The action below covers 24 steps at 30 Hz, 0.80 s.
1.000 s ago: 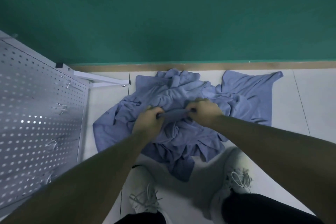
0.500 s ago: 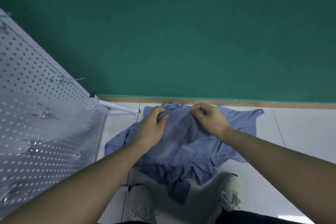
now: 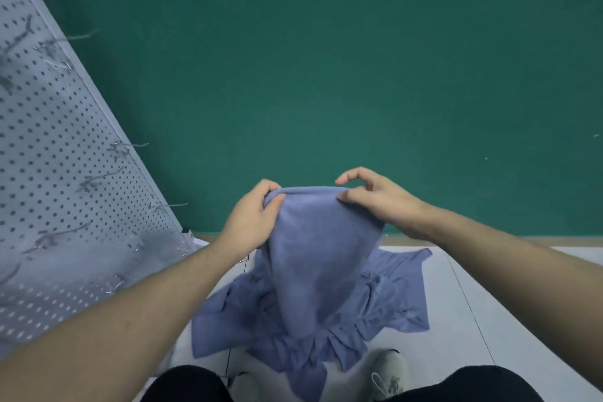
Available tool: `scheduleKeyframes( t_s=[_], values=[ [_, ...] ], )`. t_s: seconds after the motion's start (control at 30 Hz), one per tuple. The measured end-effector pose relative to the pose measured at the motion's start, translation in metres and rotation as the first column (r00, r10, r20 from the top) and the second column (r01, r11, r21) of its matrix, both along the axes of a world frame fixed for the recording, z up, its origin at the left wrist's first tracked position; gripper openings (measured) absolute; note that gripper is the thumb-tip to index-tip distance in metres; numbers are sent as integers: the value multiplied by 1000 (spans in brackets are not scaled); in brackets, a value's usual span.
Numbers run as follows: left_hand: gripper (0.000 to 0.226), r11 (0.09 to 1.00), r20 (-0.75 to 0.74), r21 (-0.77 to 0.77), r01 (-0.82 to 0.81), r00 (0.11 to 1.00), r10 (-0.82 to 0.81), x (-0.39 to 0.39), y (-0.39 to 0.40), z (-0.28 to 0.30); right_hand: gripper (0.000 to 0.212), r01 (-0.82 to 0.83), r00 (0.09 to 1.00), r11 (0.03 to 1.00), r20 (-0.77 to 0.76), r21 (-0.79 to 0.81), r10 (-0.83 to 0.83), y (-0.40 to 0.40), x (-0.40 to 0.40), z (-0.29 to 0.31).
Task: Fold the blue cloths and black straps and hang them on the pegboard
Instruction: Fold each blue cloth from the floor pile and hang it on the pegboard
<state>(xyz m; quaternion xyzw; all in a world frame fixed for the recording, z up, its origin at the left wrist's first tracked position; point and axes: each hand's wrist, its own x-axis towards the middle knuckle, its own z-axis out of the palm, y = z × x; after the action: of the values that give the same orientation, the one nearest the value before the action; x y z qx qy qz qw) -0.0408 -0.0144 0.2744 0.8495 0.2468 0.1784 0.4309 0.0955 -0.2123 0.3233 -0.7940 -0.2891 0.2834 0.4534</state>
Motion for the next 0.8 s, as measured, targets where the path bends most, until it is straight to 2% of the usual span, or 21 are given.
scheduleKeyframes(
  t_s=[0.2, 0.37, 0.47, 0.53, 0.6, 0.67, 0.73, 0.8],
  values=[
    [14, 993, 103, 32, -111, 989, 107, -21, -23, 50, 42, 36, 983, 979, -185, 201, 2, -18, -33, 75],
    [14, 990, 213, -20, -140, 967, 141, -32, -45, 94, 37, -1, 982, 959, -182, 284, 55, -24, -60, 121],
    [25, 997, 367, -66, -29, 929, 52, -45, -67, 124, 32, 30, 986, 940, -162, 339, 27, -26, -67, 138],
    [44, 991, 419, -85, 107, 906, -62, -54, -83, 144, 32, 41, 988, 936, -154, 349, 14, -27, -73, 148],
    [67, 970, 386, -108, 218, 908, -161, -57, -93, 158, 30, 40, 986, 926, -164, 376, 24, -28, -80, 157],
    [80, 956, 329, -153, 252, 925, -191, -57, -102, 167, 28, 33, 984, 916, -174, 400, 40, -29, -87, 165],
    [68, 962, 285, -175, 211, 946, -155, -56, -107, 173, 27, 13, 990, 919, -132, 394, 43, -30, -93, 170],
    [31, 982, 220, -123, 142, 969, -113, -57, -111, 179, 31, -29, 999, 934, -24, 356, 41, -33, -99, 174]
  ],
)
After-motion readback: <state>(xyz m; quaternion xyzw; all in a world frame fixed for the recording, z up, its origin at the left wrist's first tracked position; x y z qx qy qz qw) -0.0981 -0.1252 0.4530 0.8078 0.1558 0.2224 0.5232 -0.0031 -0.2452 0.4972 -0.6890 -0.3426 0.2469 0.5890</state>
